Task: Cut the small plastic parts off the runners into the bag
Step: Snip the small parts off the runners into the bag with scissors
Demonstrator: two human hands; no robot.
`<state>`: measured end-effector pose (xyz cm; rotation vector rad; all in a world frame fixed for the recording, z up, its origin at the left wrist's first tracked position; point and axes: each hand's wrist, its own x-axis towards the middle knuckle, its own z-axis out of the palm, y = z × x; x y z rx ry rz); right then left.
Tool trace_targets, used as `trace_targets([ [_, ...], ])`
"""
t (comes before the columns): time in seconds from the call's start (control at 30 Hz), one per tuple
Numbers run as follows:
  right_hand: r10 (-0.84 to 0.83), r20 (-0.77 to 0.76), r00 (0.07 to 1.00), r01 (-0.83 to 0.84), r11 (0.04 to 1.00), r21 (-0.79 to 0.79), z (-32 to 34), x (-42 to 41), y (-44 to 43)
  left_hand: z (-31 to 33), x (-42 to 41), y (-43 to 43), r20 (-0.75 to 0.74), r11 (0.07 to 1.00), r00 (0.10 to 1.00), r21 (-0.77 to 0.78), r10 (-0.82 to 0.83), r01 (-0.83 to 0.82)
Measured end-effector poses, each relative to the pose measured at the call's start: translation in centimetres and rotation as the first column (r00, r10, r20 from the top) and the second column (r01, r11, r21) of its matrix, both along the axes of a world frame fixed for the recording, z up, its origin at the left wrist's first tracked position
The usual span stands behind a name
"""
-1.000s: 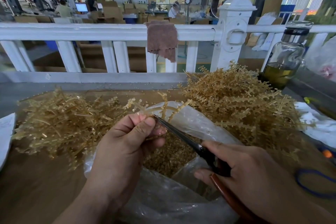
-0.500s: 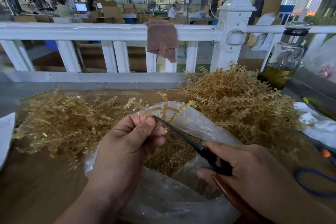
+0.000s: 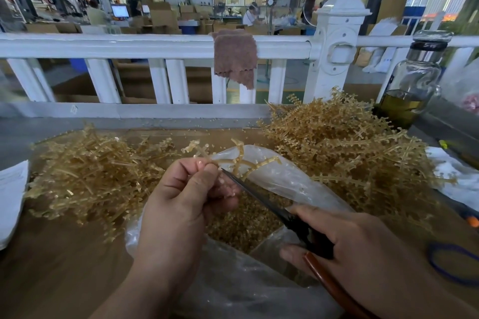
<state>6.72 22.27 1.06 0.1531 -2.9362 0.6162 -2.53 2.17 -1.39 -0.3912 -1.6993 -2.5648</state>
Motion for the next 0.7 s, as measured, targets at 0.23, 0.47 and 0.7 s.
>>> trace_targets([
  [0.23,-0.017,0.029,0.999,0.017,1.000,-0.020,-0.33,-0.30,-0.01,-0.15,-0.10,0.07,0.045,0.994,0.995,0.062,-0.091,0.089],
  [0.47,-0.018,0.012,1.000,0.018,1.000,-0.013,-0.47,-0.37,0.22,-0.08,-0.01,0.44,0.096,0.984,0.986,0.134,-0.133,0.120],
  [0.7,-0.025,0.020,0.999,0.025,0.999,-0.032,-0.48,-0.16,0.14,-0.23,0.12,0.49,0.113,0.990,0.988,0.111,-0.104,0.092],
])
